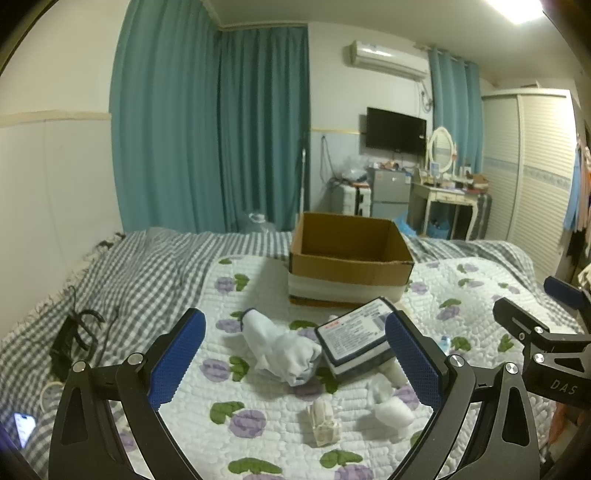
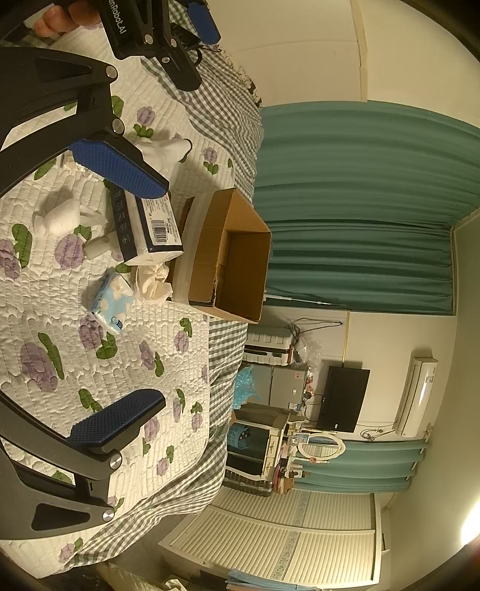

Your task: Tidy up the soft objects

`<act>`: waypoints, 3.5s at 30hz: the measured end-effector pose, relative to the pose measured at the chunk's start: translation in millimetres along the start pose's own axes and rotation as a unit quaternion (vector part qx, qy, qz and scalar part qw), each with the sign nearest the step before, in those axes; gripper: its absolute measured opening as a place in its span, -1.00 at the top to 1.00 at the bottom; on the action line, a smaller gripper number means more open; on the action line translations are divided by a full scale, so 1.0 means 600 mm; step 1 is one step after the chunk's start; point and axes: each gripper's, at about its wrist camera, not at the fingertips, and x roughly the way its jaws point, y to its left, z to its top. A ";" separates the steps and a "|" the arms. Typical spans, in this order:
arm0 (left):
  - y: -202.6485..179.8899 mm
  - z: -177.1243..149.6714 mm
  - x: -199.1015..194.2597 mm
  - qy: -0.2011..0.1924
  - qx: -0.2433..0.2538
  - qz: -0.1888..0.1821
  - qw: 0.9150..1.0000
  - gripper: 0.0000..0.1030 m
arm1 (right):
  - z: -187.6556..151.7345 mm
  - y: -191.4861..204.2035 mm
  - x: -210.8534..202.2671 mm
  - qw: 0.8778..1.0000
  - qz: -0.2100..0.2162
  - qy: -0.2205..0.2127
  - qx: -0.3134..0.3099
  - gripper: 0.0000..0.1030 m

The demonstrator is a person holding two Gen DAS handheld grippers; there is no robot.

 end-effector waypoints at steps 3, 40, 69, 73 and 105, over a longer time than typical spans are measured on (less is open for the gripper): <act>0.001 0.000 0.000 0.001 -0.002 0.000 1.000 -0.94 | -0.002 -0.001 -0.001 1.000 0.001 -0.002 0.000 -1.00; 0.006 -0.120 0.147 0.175 0.003 -0.041 0.984 -0.90 | -0.078 0.048 0.083 0.991 0.013 0.132 -0.033 -1.00; 0.029 -0.145 0.198 0.217 0.000 -0.092 0.972 0.39 | -0.166 0.134 0.232 0.952 0.089 0.287 -0.054 0.31; 0.026 -0.147 0.200 0.222 0.004 -0.096 0.970 0.39 | -0.162 0.144 0.217 0.953 0.096 0.278 -0.068 0.38; -0.017 0.209 0.231 0.062 0.084 -0.120 0.987 0.39 | 0.262 0.048 0.278 0.984 0.092 0.105 -0.111 0.40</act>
